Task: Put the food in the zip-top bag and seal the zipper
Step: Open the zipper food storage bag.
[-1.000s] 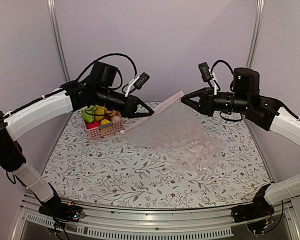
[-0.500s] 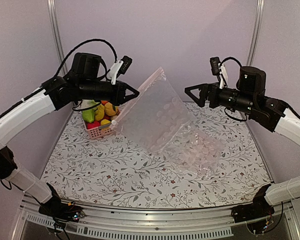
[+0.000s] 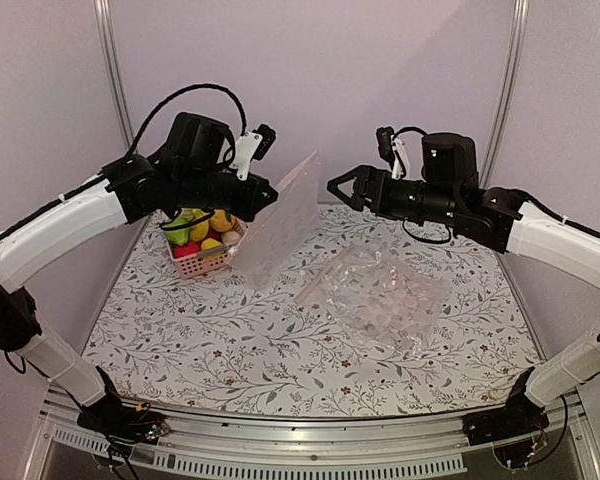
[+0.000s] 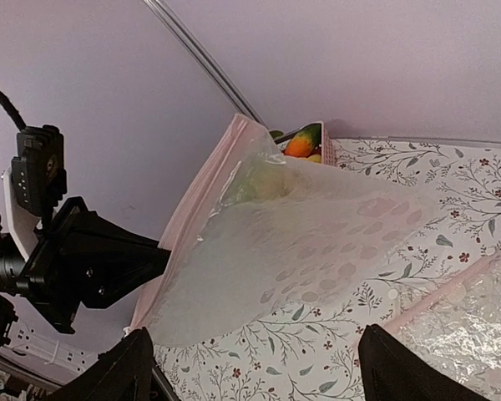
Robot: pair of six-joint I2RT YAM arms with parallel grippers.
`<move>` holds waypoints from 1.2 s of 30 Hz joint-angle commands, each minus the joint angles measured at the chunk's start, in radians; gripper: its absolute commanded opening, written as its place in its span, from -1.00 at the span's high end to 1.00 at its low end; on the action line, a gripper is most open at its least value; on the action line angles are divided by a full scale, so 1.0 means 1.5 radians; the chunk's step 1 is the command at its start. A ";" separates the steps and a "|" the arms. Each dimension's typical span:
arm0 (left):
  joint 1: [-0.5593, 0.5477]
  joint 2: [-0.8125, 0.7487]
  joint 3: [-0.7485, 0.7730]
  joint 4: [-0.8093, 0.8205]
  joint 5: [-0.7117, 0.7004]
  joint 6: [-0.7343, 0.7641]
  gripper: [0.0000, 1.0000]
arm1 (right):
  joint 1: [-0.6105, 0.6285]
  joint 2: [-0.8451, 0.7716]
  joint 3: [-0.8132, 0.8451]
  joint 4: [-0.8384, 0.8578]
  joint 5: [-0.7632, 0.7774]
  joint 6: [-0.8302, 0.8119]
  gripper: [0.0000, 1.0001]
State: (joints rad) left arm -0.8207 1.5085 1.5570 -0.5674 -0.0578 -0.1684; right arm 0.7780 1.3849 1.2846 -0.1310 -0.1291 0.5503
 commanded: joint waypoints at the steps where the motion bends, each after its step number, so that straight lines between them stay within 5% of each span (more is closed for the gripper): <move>1: -0.013 0.012 -0.007 0.001 -0.006 0.010 1.00 | 0.032 0.048 0.041 0.004 0.001 0.059 -0.68; 15: -0.014 0.021 -0.094 0.068 0.058 -0.016 1.00 | 0.059 0.149 0.054 0.021 -0.001 0.167 -0.41; 36: -0.016 0.022 -0.110 0.082 0.057 -0.028 1.00 | 0.090 0.215 0.076 0.021 0.027 0.190 0.13</move>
State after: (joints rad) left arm -0.8307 1.5349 1.4071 -0.4603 0.0227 -0.2039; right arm 0.9016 1.6814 1.3697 -0.1040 -0.1230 0.8268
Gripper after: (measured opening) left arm 0.005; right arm 0.450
